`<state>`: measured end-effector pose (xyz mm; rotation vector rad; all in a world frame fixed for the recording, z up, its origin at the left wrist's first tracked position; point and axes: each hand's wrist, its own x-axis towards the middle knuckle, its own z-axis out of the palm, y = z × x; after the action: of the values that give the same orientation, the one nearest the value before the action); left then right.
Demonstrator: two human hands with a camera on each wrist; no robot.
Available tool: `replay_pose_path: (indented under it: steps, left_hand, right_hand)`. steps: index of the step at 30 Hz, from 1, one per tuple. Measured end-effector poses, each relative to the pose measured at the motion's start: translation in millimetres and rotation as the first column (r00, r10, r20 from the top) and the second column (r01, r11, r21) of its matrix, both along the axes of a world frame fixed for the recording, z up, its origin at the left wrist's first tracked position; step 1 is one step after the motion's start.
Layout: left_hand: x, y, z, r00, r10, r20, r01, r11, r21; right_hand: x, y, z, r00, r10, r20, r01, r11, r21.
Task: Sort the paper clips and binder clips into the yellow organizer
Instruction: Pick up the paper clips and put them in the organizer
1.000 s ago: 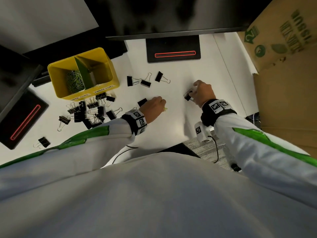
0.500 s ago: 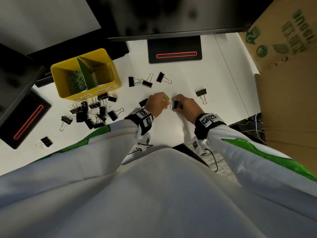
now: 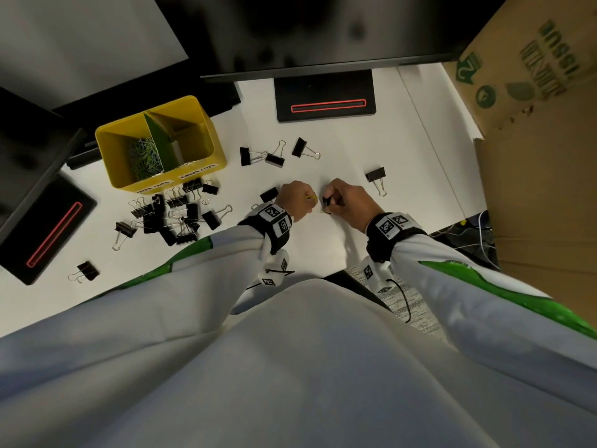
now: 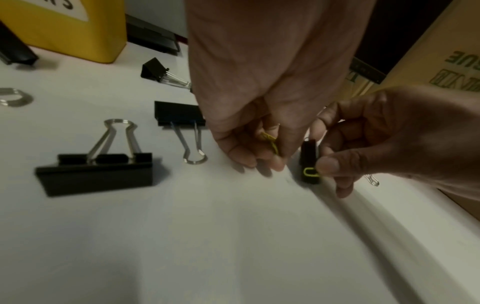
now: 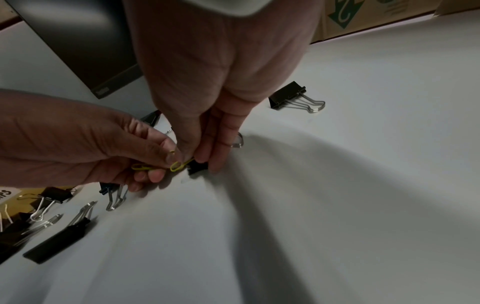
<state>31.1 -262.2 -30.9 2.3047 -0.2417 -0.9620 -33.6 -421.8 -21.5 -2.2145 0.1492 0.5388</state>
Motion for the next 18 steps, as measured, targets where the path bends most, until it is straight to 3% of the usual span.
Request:
replay_pose_path:
  steps: [6,12,18]
  left_hand:
    - [-0.6,10.1,-0.3,0.987,0.161,-0.015,-0.161,0.982,-0.096]
    - [-4.9,2.0,9.2,0.983,0.182,-0.036,-0.185,0.960,-0.210]
    - [-4.0,4.7,7.0,0.977,0.210,0.025,-0.202,0.965,-0.169]
  right_hand:
    - [-0.4,-15.7,8.2,0.999,0.048,-0.014,-0.049,0.998,-0.030]
    - [-6.1,-26.4,14.6,0.998,0.062,0.018,-0.061,0.996,-0.069]
    - [-14.7,-35.8,5.2,1.000,0.001,0.026,0.003,0.992,-0.130]
